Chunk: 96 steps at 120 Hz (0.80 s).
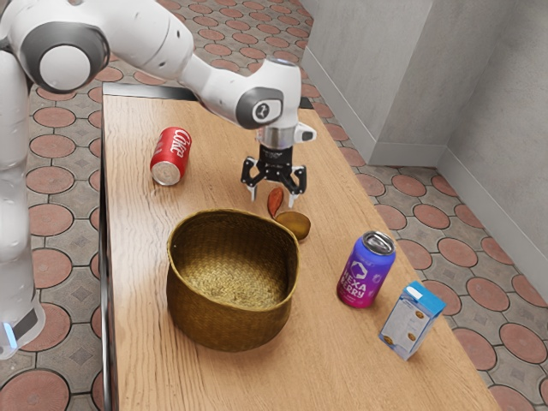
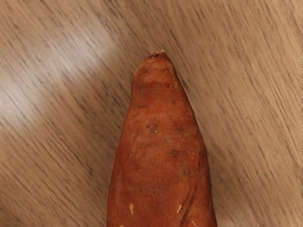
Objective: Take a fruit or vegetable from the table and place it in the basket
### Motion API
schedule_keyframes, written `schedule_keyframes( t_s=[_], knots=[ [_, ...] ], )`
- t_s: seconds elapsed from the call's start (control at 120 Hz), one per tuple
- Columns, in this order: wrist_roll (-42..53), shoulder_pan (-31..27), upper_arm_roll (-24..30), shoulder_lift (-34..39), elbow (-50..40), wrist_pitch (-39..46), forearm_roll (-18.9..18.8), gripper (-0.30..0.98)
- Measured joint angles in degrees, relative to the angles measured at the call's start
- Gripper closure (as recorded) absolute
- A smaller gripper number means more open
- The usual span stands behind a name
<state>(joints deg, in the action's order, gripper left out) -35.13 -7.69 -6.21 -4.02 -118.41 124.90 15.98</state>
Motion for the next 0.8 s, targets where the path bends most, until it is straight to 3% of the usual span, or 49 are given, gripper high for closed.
schedule_keyframes(
  t_s=[0.233,0.375,0.483,0.8],
  knots=[
    [0.2,-0.1,0.0,-0.1,0.0,0.3,0.8,0.18],
    [0.2,-0.3,0.0,-0.6,0.0,0.6,1.1,-0.05],
    [0.4,-0.7,-0.1,-0.5,0.0,0.9,1.4,-0.07],
    [0.3,-0.3,-0.1,-0.1,0.0,1.2,1.5,0.34]
  ],
)
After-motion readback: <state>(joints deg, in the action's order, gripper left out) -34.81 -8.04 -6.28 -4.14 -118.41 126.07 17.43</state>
